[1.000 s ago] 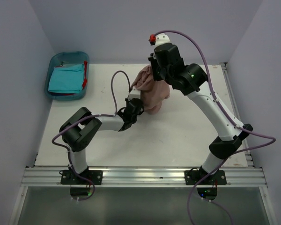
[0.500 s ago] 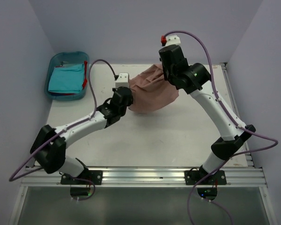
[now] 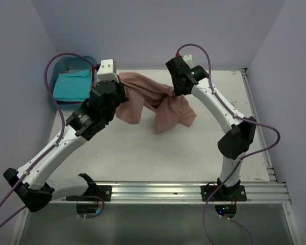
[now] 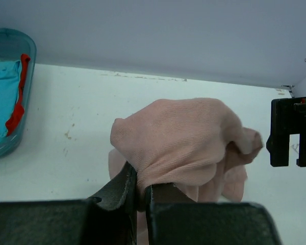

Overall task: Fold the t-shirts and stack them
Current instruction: Flatten out the tshirt

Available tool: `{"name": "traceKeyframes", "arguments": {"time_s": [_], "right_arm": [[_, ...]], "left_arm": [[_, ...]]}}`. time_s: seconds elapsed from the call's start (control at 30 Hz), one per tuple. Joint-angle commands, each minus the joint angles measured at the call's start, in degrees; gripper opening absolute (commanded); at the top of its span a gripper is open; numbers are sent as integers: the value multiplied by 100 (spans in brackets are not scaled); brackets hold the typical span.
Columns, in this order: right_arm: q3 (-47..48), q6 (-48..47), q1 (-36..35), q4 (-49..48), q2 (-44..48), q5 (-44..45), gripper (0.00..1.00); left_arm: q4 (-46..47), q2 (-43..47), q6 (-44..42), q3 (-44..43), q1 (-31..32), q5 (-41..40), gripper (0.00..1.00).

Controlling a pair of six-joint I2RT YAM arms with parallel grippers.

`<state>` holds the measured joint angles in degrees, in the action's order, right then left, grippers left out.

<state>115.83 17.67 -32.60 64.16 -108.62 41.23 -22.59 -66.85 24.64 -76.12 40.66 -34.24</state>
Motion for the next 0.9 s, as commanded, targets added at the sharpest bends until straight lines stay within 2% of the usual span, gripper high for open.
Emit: {"name": "traceKeyframes", "arguments": {"time_s": [0.0, 0.1, 0.2, 0.27, 0.3, 0.4, 0.5, 0.67, 0.87], "right_arm": [[-104, 175, 70, -148, 384, -448, 87], [-306, 227, 70, -368, 736, -896, 94], [-622, 263, 69, -649, 1087, -1687, 95], [-1087, 395, 70, -851, 1255, -2090, 94], [-1315, 404, 70, -1192, 1447, -2606, 94], [-2552, 456, 61, -1932, 1677, -3461, 92], [-3100, 474, 52, -2415, 1695, -3884, 90], [-3918, 544, -36, -2768, 1467, -4492, 83], [-4262, 571, -176, -3146, 1212, -4694, 61]], "left_arm": [[-386, -21, -30, -237, -6, 31, 0], [-474, -179, -21, -368, -6, 180, 0], [-553, -328, -47, -597, -6, 312, 0], [-615, -443, -108, -807, -6, 348, 0], [-650, -478, -126, -887, -6, 383, 0], [-720, -592, -197, -1124, -6, 400, 0], [-817, -654, -232, -1291, -6, 330, 0], [-888, -663, -206, -1327, -6, 198, 0], [-905, -663, -127, -1265, -6, 163, 0]]}}
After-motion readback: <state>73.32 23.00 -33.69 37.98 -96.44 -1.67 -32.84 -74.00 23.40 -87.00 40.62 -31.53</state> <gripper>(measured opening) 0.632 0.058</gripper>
